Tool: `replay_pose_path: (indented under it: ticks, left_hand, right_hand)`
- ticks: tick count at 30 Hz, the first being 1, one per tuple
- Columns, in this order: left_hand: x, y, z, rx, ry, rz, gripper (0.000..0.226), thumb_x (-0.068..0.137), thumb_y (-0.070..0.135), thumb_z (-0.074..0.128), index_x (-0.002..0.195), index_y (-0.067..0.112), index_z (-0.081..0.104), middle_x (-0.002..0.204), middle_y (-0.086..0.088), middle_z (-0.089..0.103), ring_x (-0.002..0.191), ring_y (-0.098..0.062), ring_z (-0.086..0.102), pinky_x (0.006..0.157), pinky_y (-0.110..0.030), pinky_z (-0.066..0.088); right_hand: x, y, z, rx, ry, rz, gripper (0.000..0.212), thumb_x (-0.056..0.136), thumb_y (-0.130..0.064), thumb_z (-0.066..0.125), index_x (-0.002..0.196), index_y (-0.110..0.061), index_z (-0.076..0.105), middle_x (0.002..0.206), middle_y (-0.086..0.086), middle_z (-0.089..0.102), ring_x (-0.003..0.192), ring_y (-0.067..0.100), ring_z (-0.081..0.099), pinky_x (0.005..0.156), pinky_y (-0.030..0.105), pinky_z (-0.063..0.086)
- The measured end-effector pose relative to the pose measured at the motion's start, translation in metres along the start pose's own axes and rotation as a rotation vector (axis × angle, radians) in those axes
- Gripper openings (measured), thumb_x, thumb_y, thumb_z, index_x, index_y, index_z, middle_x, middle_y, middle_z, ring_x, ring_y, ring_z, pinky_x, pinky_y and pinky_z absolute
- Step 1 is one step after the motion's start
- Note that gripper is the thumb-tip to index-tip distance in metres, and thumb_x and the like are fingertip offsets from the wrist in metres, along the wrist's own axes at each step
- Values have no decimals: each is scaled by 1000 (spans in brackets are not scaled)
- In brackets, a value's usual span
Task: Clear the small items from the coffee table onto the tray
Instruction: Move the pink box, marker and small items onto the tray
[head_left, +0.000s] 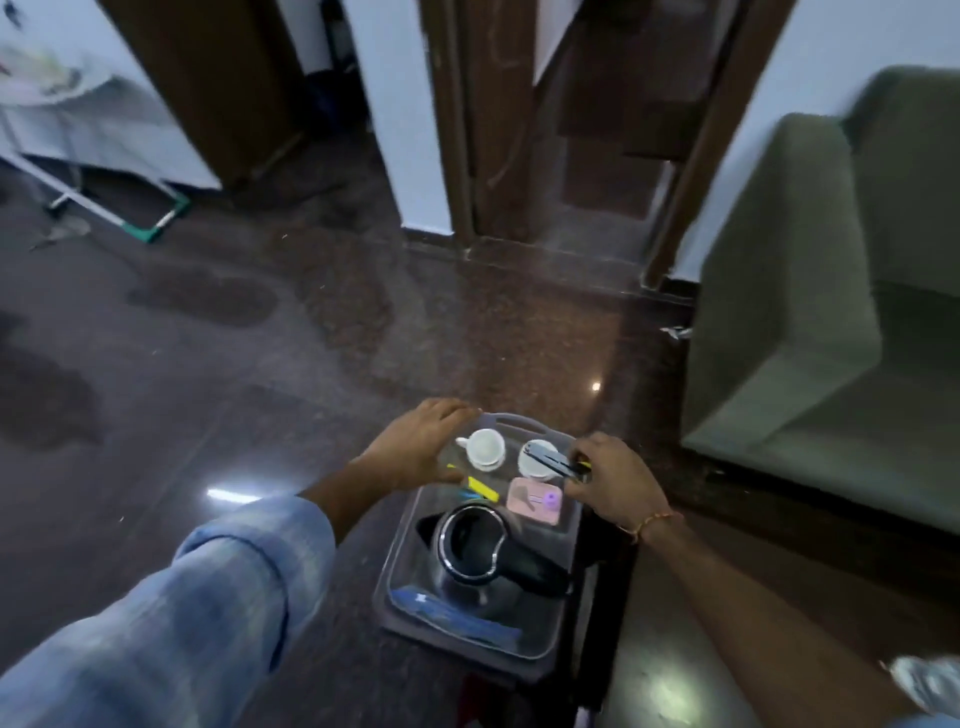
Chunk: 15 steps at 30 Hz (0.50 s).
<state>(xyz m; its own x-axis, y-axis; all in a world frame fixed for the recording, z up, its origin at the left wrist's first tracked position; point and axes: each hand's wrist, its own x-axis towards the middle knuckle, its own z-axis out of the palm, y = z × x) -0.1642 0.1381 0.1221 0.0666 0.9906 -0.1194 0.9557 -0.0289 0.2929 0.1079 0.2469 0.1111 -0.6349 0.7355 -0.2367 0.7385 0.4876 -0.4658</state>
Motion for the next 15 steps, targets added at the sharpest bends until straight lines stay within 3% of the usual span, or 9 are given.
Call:
replay_pose_path:
  ticks: [5, 10, 15]
  left_hand:
    - [-19, -33, 43, -36, -51, -73, 86, 77, 50, 74, 147, 21, 33, 148, -6, 39, 133, -25, 37, 108, -37, 35]
    - [-11, -42, 75, -91, -87, -45, 76, 86, 46, 67, 148, 21, 32, 152, -4, 35, 137, -23, 33, 110, -37, 34]
    - [3, -44, 101, -100, -134, -17, 73, 89, 46, 63, 149, 20, 32, 152, -6, 34, 140, -24, 30, 114, -37, 31]
  right_hand:
    - [35, -10, 52, -51, -156, 17, 28, 72, -32, 74, 93, -15, 67, 100, 3, 61, 94, 24, 59, 78, 32, 47]
    - [48, 7, 83, -108, -248, 49, 21, 76, -33, 70, 87, -16, 66, 97, 7, 63, 91, 27, 60, 67, 27, 38]
    - [52, 9, 105, -28, -233, 44, 41, 81, -58, 64, 115, -34, 69, 98, 6, 64, 94, 23, 62, 78, 33, 53]
